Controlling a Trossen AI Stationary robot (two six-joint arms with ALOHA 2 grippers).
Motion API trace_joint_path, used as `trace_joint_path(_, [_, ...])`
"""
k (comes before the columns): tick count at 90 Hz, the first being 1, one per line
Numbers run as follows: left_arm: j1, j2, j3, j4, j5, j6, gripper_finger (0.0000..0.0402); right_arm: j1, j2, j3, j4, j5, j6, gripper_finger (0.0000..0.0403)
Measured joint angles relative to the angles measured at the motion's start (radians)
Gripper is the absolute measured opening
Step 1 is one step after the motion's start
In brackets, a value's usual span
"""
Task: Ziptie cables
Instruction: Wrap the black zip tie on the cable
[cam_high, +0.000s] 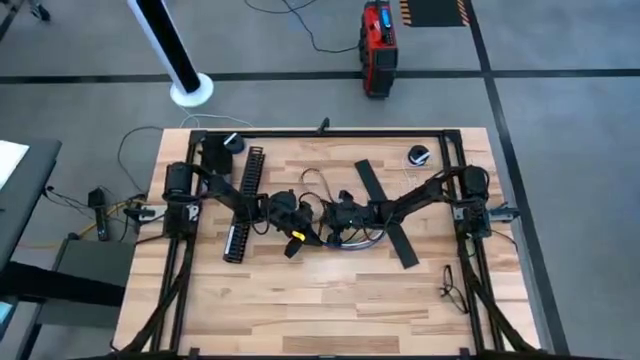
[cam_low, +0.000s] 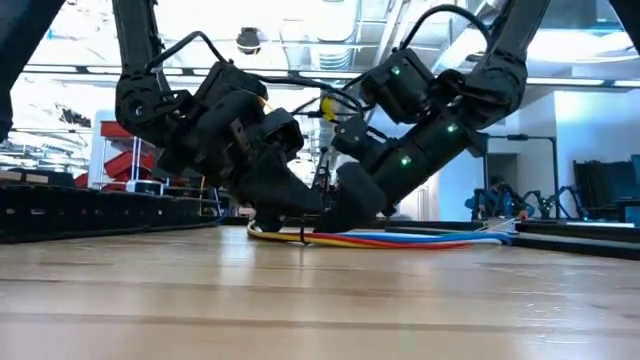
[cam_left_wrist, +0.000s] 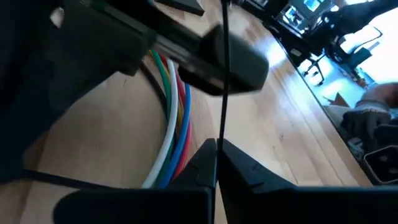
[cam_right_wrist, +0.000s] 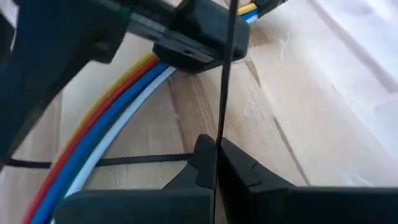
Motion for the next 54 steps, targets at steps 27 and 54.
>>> trace_joint_path(27, [-0.008,0.001,0.0,0.026,0.01,-0.085,0.0,0.036,0.0,0.0,-0.007,0.102,-0.067,0.0])
trace_joint_path(54, [-0.011,-0.001,0.001,0.041,0.009,-0.18,0.0,0.034,0.0,0.0,-0.005,0.1,-0.096,0.0])
